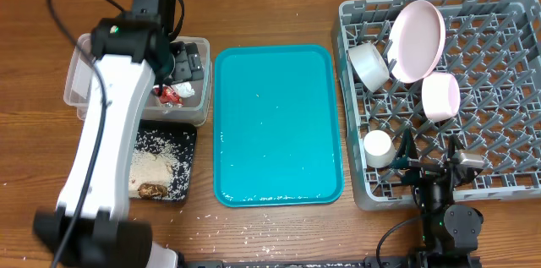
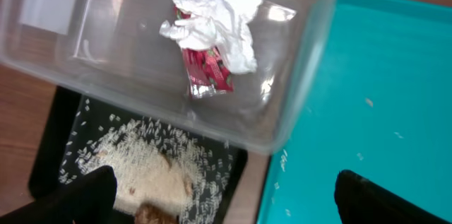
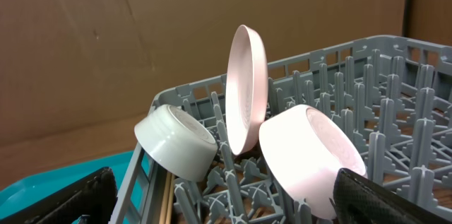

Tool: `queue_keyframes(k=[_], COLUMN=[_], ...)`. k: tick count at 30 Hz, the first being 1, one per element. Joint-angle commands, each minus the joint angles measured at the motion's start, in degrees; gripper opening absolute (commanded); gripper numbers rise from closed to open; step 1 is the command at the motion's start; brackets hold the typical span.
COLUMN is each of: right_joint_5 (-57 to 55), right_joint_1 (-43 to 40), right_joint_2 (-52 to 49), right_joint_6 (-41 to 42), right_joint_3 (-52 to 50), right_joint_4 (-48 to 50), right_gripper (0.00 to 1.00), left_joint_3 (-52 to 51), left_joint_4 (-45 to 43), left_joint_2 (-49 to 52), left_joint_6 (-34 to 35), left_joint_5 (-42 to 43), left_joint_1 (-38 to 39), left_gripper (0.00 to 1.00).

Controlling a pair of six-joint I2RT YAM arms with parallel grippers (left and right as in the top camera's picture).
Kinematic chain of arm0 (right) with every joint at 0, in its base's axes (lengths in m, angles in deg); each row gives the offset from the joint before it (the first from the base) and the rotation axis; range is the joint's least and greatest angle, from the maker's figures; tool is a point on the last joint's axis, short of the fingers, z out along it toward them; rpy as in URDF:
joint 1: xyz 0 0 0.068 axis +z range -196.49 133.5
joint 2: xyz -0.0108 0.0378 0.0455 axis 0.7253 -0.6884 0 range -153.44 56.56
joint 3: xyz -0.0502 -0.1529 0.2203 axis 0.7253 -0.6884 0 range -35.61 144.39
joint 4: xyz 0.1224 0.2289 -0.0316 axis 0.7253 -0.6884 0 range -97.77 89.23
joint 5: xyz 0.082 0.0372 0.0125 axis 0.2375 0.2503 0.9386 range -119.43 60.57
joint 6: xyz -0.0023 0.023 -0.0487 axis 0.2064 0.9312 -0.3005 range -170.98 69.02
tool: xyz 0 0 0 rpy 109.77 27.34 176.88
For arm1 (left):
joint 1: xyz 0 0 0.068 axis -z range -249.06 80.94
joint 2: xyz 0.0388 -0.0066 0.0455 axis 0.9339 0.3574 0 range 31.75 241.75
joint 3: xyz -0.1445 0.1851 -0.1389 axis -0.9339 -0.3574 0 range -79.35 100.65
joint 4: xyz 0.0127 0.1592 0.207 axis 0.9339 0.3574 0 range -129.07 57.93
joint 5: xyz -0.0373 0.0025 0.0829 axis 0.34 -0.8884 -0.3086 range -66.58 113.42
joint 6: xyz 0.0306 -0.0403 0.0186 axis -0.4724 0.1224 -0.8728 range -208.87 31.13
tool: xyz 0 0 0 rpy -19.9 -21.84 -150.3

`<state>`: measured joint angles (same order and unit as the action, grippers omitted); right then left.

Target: Sort waste into correct bins and load items into the dishwasher

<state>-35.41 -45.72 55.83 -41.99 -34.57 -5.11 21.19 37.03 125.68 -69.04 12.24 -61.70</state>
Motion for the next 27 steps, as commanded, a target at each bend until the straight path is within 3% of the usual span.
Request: queue_keyframes(k=[1, 6, 15, 21, 23, 27], right_joint_5=[0.09, 0.07, 0.07, 0.09, 0.07, 0.07], right_joint_1=[-0.2, -0.2, -0.2, -0.2, -0.2, -0.2], right_joint_2=[0.57, 0.57, 0.57, 0.57, 0.55, 0.57], right_joint_6=[0.22, 0.24, 0.24, 0.24, 0.24, 0.24], right_joint_3=[-0.59, -0.59, -0.59, -0.59, -0.59, -0.59], right_joint_4=[0.24, 0.24, 0.24, 0.24, 0.24, 0.24], right_gripper=[1.0, 1.0, 1.0, 1.0, 1.0, 1.0], left_joint_3=[2.49, 2.49, 2.4, 1.18, -2.43, -13.38], left_joint_4=[3.69, 4.5, 9.99, -4.33, -10.27, -19.93], left_joint_2=[-9.31, -14.84, -16.55, -19.5, -23.56, -31.76], left_joint_6=[1.01, 1.01, 1.03, -8.35, -13.14, -14.53], left_joint_5=[1.62, 11.56, 12.33, 12.72, 12.68, 12.74], left_joint_1=[2.97, 5.79, 6.19, 6.16, 6.14, 4.37], left_gripper=[1.0, 1.0, 1.0, 1.0, 1.0, 1.0])
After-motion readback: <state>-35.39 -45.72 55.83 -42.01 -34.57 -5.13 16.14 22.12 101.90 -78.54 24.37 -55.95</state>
